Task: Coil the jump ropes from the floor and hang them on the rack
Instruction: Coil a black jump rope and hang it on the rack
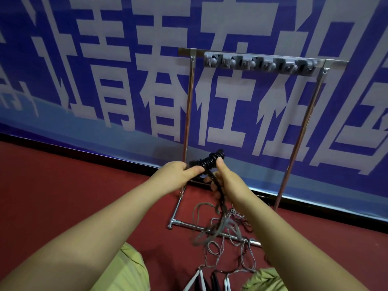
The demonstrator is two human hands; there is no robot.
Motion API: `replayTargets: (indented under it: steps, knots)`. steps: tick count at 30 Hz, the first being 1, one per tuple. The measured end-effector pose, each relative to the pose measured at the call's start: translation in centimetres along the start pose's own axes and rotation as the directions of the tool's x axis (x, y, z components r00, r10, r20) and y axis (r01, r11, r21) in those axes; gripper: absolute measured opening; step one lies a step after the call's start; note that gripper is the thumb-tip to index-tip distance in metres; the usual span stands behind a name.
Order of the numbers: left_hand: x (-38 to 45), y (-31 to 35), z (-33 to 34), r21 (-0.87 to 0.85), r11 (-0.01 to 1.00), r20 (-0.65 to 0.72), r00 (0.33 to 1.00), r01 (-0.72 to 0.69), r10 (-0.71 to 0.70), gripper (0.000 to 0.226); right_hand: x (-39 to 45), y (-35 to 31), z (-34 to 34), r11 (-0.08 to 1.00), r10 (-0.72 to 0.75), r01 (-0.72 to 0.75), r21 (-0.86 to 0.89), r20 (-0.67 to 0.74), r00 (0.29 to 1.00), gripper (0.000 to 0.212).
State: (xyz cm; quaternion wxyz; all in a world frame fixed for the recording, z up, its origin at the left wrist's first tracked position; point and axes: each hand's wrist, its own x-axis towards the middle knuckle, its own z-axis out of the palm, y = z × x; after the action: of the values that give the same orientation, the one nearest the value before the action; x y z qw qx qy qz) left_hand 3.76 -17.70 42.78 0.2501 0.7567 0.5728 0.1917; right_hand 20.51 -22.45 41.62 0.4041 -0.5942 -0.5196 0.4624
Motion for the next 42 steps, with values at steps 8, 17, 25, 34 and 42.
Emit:
replayTargets:
  steps: [8, 17, 25, 34, 42]
  knots:
    - [-0.1, 0.7, -0.1, 0.025, 0.999, 0.045, 0.998, -0.035, 0.034, 0.040, 0.6, -0.1, -0.3, 0.997, -0.074, 0.074, 0.005, -0.008, 0.997, 0.041]
    - [-1.2, 0.3, -0.8, -0.562, 0.657, 0.678, 0.735, 0.503, 0.017, 0.075, 0.6, 0.7, -0.6, 0.945, -0.235, 0.204, 0.256, 0.097, 0.967, 0.022]
    - [-2.2, 1.7, 0.7, -0.613, 0.620, 0.667, 0.742, 0.490, 0.073, 0.077, 0.3, 0.8, -1.2, 0.933, -0.271, 0.233, 0.276, 0.110, 0.956, 0.029]
    - [-2.6, 2.6, 1.9, -0.555, 0.820, 0.257, 0.967, 0.141, 0.007, 0.076, -0.9, 0.4, -1.4, 0.972, -0.181, 0.200, -0.120, 0.156, 0.971, 0.075]
    - [-2.0, 1.3, 2.1, -0.100, 0.992, -0.110, 0.992, -0.077, 0.065, 0.053, -0.9, 0.2, -1.0, 0.990, -0.072, 0.096, -0.107, 0.207, 0.976, 0.064]
